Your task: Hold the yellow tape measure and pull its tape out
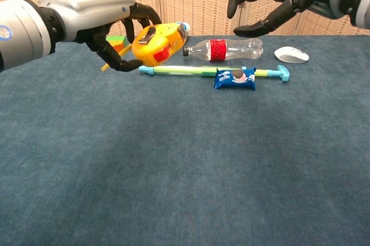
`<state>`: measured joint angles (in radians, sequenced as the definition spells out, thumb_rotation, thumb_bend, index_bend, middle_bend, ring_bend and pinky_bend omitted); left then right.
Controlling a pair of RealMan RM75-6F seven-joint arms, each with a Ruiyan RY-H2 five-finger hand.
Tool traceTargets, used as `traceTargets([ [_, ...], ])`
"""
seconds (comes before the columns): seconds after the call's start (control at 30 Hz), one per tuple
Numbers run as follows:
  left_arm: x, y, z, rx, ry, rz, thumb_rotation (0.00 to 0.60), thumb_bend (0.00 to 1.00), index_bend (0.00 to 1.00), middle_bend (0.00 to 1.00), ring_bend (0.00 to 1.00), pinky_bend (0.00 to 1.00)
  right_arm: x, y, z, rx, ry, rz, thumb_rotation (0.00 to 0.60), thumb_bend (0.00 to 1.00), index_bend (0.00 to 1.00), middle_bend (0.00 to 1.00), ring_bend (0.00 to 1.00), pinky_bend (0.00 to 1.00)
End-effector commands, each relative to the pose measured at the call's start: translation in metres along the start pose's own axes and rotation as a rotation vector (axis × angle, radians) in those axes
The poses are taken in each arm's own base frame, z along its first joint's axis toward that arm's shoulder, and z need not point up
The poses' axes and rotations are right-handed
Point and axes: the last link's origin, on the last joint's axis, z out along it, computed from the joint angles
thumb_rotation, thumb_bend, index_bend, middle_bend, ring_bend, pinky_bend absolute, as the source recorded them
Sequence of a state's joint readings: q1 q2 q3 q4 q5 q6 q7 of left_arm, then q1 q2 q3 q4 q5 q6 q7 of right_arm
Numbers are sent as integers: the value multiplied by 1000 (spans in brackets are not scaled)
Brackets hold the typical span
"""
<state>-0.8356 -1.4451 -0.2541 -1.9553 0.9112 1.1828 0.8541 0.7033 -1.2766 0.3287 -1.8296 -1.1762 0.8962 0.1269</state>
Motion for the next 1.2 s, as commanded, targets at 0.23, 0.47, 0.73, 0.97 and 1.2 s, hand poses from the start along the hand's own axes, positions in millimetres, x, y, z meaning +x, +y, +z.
traceTargets([
  [0.23,0,7,-1,12,-11,-16,600,435,469,445,363,174,-9,-22,34,-14,-90,-21,600,315,479,156,139,0],
  [0.47,1,11,-3,14,-11,-21,600,435,469,445,363,170,-13,-29,47,-27,-101,-31,600,315,479,155,139,0],
  [0.73,1,17,-1,17,-11,-18,600,436,469,445,363,168,-17,-31,54,-37,-103,-22,600,315,486,156,139,0],
  [0.97,1,17,1,24,-19,-17,600,435,469,445,363,163,-19,-30,54,-45,-115,-23,600,316,494,156,138,0],
  [1.2,1,15,2,32,-24,-19,600,436,469,445,363,157,-21,-30,52,-50,-129,-25,600,315,500,156,139,0],
])
